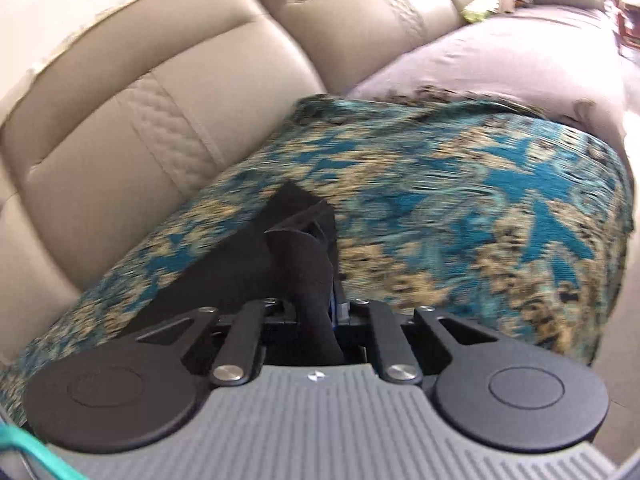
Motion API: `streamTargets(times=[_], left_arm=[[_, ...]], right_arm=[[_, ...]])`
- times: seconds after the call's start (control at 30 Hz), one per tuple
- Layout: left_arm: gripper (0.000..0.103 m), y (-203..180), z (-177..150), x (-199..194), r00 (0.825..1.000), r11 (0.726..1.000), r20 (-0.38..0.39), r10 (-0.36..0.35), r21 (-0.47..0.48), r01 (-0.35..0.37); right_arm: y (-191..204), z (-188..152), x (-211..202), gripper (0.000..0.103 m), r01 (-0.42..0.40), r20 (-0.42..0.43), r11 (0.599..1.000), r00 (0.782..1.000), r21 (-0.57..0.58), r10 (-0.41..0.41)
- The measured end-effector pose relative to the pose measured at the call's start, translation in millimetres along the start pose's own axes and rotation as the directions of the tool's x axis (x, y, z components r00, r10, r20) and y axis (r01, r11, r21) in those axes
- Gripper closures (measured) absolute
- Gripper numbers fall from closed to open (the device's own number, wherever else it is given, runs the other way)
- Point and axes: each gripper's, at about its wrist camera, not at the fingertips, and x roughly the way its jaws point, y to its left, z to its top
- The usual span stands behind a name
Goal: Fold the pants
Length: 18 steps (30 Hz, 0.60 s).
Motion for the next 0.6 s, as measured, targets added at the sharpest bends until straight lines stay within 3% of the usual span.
streamTargets(times=[0.2, 0.33, 0.43, 0.6], left_arm=[[0.064, 43, 17, 13, 0.995, 0.991, -0.035, 0.09, -0.096, -0.092], [0.066, 67, 11, -2, 0.997, 0.982, -0.043, 0.064, -0.177, -0.071], [0.066, 85, -2, -22, 0.995, 0.977, -0.045, 0.086, -0.192, -0.093], [0.066, 127, -20, -58, 0.986, 0.956, -0.076, 0.148, -0.245, -0.162]], right_arm=[[92, -25, -11, 0.089, -0.164, -0.059, 0.975, 0.986, -0.152, 0.157], [175, -67, -21, 0.089, -0.325, -0.168, 0.895, 0.943, -0.305, 0.286], [239, -117, -32, 0.089, -0.455, -0.291, 0.785, 0.887, -0.42, 0.358], [323, -215, -66, 0.089, -0.601, -0.457, 0.518, 0.799, -0.608, 0.39]])
